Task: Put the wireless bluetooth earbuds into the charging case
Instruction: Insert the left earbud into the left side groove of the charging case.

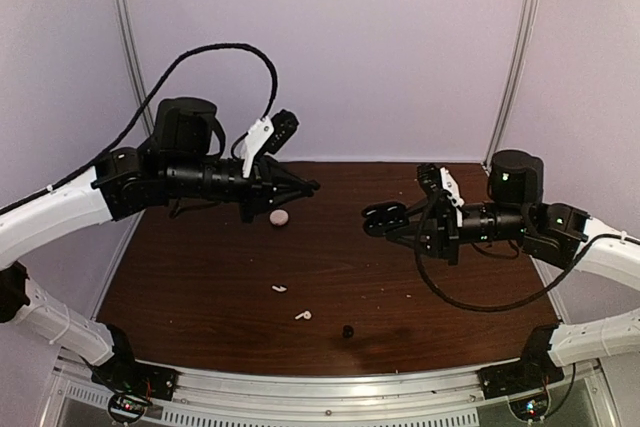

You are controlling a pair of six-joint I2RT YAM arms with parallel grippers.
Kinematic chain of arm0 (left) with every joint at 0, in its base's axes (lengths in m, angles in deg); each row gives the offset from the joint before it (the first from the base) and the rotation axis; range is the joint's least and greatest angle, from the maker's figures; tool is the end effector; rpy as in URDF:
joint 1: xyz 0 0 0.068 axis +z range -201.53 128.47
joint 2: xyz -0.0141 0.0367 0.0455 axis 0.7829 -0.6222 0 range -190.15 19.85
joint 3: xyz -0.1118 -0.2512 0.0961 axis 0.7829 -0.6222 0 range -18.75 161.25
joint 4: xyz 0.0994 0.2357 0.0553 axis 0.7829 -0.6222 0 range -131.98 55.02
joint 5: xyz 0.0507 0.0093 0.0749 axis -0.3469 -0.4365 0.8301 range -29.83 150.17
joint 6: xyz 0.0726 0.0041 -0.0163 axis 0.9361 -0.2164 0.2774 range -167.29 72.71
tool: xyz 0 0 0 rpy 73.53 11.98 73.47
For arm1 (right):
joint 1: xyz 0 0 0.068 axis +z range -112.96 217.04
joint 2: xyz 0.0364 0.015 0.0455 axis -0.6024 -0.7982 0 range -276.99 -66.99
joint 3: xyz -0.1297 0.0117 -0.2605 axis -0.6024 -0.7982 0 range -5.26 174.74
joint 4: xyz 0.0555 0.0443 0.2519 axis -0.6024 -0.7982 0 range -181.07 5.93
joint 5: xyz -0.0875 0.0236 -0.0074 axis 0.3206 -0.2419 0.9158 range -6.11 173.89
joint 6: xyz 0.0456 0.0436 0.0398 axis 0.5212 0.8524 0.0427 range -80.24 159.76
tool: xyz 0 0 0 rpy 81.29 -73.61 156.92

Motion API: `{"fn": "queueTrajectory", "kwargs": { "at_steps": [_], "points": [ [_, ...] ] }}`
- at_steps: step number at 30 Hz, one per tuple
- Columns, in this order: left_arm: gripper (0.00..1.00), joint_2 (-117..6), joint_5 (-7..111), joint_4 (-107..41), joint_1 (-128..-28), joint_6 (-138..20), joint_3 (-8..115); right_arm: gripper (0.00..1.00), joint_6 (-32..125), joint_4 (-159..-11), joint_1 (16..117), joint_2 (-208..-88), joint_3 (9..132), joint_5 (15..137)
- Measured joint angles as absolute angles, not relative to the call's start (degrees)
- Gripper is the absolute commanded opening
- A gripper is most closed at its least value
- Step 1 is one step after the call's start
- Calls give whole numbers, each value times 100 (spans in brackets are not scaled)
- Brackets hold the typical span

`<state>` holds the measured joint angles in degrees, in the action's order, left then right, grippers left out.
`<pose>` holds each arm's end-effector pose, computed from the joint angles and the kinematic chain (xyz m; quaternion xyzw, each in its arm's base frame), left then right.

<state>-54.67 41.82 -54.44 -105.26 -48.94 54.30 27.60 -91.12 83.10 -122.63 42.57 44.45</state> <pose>0.1708 -0.2662 0.3924 0.4383 0.6909 -0.3764 0.4346 0.1308 0.1930 0.3418 -0.5428 0.5518 0.4231 0.4711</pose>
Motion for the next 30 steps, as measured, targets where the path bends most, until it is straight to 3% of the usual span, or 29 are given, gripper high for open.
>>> {"fn": "queueTrajectory", "kwargs": {
  "at_steps": [11, 30],
  "points": [
    [4, -5557, 3780, -5949, -10952, -3891, 6311, 0, 2751, -8924, 8310, -12818, 4603, 4207],
    [4, -6184, 4053, -6529, -11164, -3364, 6344, 0, 2856, -8922, 8332, -13347, 5036, 4030]
  ]
}}
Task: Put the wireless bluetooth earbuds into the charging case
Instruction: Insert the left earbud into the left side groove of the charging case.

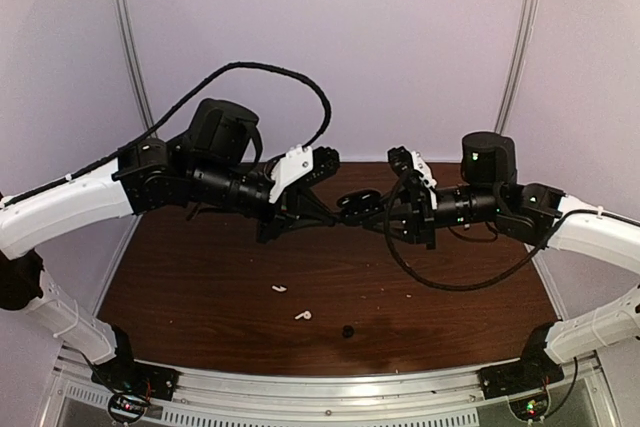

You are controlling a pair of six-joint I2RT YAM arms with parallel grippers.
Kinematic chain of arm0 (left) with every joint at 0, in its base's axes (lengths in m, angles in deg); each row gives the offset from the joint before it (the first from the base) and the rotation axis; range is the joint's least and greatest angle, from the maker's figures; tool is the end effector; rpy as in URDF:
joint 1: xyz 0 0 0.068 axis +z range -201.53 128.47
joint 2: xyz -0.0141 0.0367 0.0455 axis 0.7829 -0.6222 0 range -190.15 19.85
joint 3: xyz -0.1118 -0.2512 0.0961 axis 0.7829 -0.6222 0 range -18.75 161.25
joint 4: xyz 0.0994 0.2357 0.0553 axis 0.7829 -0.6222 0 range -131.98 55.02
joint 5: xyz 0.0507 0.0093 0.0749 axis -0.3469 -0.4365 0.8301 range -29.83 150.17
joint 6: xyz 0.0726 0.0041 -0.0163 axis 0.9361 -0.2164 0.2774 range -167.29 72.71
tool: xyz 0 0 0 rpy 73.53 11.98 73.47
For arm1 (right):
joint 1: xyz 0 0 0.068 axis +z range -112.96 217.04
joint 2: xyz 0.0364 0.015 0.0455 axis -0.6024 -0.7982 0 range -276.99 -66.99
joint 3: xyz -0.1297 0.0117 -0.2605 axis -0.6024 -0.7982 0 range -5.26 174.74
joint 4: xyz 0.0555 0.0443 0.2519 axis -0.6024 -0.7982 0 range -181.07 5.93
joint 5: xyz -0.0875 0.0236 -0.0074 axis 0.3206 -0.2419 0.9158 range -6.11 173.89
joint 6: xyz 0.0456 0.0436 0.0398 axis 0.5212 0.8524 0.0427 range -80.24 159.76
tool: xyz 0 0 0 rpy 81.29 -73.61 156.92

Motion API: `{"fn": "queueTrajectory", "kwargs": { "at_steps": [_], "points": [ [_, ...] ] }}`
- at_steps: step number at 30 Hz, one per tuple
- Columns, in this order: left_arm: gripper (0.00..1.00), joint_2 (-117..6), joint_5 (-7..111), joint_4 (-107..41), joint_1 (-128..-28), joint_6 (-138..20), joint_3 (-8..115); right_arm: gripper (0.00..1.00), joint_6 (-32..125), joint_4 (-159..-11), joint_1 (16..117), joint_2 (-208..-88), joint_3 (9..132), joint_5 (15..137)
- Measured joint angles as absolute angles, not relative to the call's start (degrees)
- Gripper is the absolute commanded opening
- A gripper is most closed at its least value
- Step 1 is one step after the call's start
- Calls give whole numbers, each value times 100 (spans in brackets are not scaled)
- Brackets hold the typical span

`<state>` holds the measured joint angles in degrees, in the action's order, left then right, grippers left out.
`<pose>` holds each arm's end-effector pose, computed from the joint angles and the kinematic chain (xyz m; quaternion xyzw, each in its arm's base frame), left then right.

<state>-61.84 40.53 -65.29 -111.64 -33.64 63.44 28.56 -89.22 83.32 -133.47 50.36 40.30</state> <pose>0.1507 -0.3045 0.3897 0.5801 0.6305 -0.3305 0.3959 0.1582 0.2279 0.3528 -0.5525 0.5428 0.4511 0.4434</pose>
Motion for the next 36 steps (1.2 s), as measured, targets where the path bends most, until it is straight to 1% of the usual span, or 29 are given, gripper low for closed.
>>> {"fn": "queueTrajectory", "kwargs": {
  "at_steps": [36],
  "points": [
    [3, -6320, 4350, -6664, -11164, -3286, 6506, 0, 2531, -9577, 8509, -13708, 5433, 4200]
  ]
}}
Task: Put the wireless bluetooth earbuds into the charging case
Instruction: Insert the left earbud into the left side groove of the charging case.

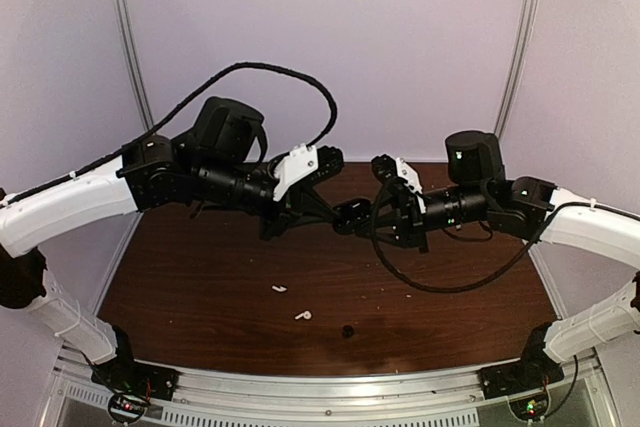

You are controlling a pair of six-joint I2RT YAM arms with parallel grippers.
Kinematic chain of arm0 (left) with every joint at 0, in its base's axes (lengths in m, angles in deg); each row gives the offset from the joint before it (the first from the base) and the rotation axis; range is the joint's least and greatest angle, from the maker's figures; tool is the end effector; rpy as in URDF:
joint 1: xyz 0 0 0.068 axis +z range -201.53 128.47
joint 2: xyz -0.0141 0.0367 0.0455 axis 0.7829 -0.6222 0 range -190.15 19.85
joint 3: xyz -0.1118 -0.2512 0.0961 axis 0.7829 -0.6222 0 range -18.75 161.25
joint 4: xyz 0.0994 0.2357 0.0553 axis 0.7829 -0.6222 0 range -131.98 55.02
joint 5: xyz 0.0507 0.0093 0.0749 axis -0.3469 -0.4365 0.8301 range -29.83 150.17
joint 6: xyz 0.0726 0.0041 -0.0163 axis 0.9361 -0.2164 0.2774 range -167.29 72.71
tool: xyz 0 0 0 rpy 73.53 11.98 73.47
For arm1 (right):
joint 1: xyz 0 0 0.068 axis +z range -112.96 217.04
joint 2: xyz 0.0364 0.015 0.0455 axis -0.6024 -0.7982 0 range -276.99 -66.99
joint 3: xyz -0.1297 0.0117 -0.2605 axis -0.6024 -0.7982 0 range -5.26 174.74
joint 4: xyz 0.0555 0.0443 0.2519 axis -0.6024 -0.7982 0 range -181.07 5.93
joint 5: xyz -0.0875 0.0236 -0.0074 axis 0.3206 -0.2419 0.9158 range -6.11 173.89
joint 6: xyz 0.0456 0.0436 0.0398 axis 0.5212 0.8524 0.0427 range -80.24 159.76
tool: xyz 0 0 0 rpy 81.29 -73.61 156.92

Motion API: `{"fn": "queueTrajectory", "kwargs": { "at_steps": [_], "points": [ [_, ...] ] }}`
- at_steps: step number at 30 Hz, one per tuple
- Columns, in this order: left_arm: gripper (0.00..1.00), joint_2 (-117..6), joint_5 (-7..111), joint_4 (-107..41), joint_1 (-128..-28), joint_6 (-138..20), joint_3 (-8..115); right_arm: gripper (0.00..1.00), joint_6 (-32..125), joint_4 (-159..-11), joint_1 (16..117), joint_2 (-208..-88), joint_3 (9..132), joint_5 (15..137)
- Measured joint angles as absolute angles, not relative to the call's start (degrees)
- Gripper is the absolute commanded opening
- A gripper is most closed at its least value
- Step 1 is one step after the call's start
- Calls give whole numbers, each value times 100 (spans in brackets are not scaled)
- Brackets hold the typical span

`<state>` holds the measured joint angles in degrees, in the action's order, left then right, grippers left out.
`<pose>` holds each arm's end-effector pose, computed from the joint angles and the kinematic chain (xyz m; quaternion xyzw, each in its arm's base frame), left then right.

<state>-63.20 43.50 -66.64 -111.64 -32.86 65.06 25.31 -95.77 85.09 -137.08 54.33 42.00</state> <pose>0.1564 -0.3081 0.3890 0.5782 0.6416 -0.3056 0.4008 0.1610 0.2417 0.3483 -0.5726 0.5592 0.4346 0.4129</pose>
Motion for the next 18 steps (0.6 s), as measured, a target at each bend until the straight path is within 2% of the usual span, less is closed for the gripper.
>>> {"fn": "queueTrajectory", "kwargs": {
  "at_steps": [18],
  "points": [
    [4, -6460, 4438, -6660, -11276, -3323, 6517, 0, 2469, -9717, 8555, -13719, 5460, 4342]
  ]
}}
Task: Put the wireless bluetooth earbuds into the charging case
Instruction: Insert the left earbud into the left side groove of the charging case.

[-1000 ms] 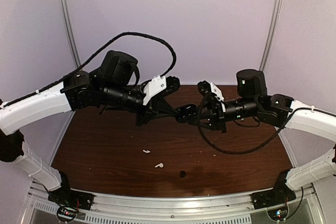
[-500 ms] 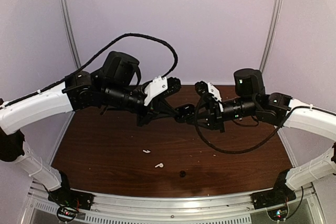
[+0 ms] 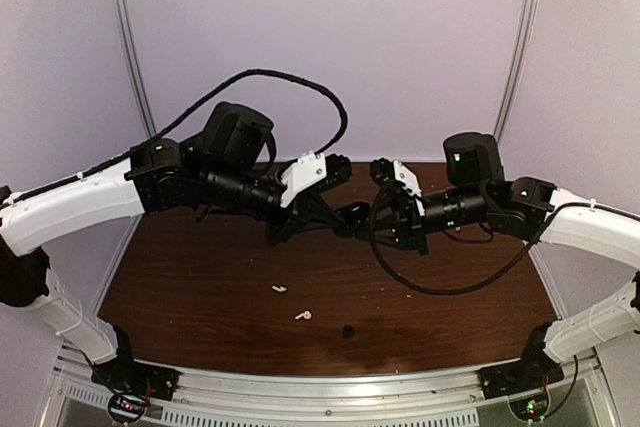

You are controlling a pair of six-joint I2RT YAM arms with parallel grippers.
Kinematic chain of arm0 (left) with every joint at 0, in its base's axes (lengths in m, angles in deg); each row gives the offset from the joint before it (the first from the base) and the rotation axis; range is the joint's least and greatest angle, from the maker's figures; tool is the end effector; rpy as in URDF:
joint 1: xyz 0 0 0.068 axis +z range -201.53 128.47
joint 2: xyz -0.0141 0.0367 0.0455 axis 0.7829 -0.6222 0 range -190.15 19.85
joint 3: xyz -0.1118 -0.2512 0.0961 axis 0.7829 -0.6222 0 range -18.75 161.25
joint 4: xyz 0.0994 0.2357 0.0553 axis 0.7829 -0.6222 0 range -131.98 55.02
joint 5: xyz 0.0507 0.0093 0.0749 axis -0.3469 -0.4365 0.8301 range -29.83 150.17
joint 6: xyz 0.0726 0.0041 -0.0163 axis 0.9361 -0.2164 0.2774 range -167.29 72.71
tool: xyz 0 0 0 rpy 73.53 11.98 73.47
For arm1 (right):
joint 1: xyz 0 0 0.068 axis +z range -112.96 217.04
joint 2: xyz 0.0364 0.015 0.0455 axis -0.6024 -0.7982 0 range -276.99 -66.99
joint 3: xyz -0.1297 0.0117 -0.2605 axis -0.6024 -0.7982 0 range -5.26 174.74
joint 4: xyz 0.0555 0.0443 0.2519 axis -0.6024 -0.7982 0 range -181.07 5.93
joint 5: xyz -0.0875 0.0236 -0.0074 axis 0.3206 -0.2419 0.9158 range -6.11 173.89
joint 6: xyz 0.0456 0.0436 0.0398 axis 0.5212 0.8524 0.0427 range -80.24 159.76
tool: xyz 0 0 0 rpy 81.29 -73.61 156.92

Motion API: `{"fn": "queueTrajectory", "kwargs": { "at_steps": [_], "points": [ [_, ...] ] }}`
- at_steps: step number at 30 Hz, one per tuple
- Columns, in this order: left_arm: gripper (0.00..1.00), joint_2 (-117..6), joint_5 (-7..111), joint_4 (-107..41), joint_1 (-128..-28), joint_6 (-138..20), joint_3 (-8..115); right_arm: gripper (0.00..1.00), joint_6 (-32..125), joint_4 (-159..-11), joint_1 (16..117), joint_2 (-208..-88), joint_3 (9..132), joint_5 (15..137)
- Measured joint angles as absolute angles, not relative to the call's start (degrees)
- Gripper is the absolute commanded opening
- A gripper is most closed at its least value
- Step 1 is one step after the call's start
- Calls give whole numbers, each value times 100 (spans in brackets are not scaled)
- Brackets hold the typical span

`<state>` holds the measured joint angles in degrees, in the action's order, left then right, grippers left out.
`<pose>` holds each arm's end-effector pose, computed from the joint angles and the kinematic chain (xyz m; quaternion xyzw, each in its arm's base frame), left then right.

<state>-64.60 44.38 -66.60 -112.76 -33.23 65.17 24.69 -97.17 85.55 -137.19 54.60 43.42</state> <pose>0.1545 -0.3168 0.3816 0.5822 0.6458 -0.3019 0.3910 0.1602 0.2425 0.3464 -0.5746 0.5667 0.4250 0.4100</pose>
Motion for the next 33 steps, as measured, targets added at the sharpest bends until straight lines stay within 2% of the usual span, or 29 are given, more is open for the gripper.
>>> {"fn": "queueTrajectory", "kwargs": {
  "at_steps": [22, 26, 33],
  "points": [
    [7, -6503, 4462, -6662, -11304, -3373, 6517, 0, 2443, -9754, 8590, -13719, 5462, 4351],
    [10, -6538, 4457, -6660, -11304, -3384, 6517, 0, 2402, -9759, 8590, -13719, 5466, 4351],
    [21, -6567, 4475, -6730, -11309, -3500, 6538, 0, 2314, -9805, 8590, -13719, 5471, 4351]
  ]
}}
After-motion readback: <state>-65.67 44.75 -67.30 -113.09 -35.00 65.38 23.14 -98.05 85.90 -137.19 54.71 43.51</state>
